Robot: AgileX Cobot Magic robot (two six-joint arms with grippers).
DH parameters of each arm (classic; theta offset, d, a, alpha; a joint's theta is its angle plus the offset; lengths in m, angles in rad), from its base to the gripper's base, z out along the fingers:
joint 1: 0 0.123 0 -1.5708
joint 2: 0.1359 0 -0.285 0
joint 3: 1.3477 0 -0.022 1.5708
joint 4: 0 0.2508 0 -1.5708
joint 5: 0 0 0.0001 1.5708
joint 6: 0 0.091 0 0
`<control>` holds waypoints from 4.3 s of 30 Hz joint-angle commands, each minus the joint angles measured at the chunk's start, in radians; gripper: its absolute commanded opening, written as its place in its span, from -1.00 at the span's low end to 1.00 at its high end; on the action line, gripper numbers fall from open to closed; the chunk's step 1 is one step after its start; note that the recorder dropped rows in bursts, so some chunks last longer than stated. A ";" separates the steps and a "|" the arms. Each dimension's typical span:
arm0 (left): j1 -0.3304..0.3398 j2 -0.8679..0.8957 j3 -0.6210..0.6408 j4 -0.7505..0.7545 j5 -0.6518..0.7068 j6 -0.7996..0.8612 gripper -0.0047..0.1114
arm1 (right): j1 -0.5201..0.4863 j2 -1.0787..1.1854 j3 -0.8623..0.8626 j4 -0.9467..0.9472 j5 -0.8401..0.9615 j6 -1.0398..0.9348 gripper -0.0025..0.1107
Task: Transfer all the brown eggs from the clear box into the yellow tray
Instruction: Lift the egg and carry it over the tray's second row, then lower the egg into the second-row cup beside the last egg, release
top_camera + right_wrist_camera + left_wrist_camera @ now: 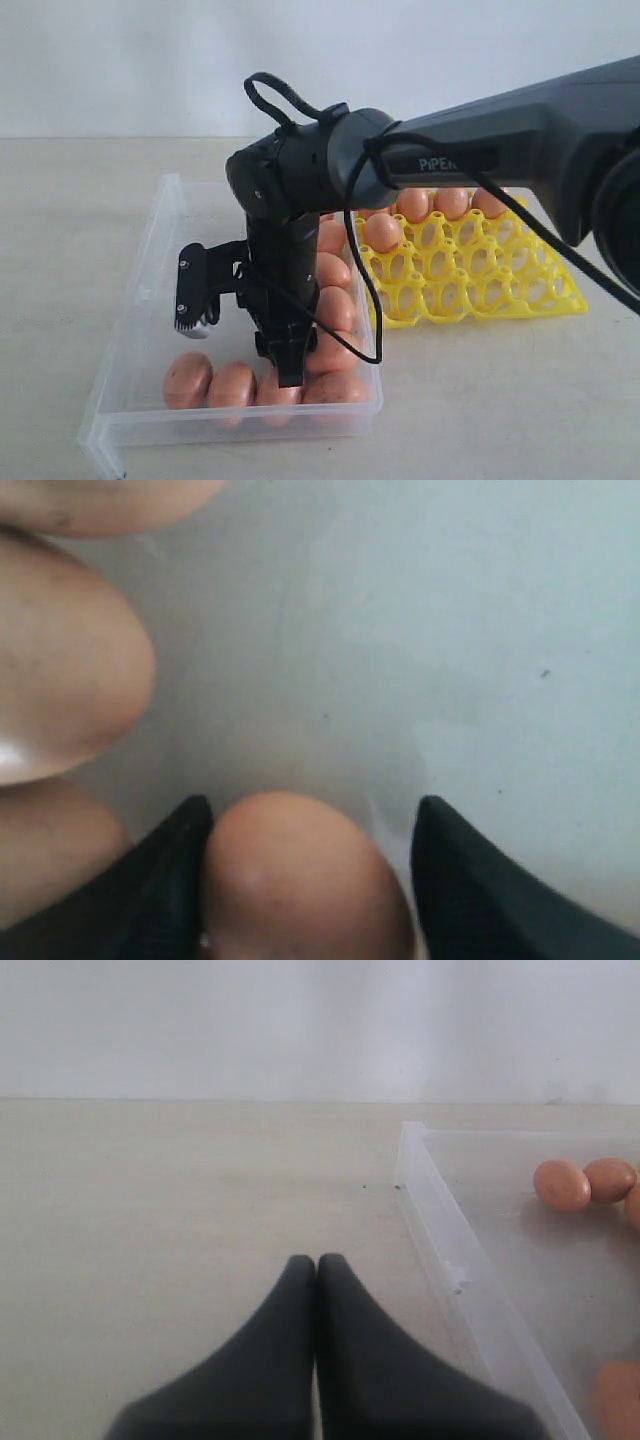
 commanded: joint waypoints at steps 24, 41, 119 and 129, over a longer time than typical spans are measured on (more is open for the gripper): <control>-0.004 -0.001 0.003 -0.005 -0.007 -0.001 -0.99 | -0.096 -0.321 0.176 0.698 -0.619 0.375 -0.96; -0.004 -0.001 0.003 -0.005 -0.007 -0.001 -0.99 | -0.547 -0.448 0.747 0.097 -1.826 1.455 -0.96; -0.004 -0.001 0.003 -0.005 -0.007 -0.001 -0.99 | -0.764 -0.151 0.561 -1.218 -1.745 1.787 0.04; -0.004 -0.001 0.003 -0.005 -0.007 -0.001 -0.99 | -0.764 -0.151 0.561 -1.199 -1.745 1.787 0.04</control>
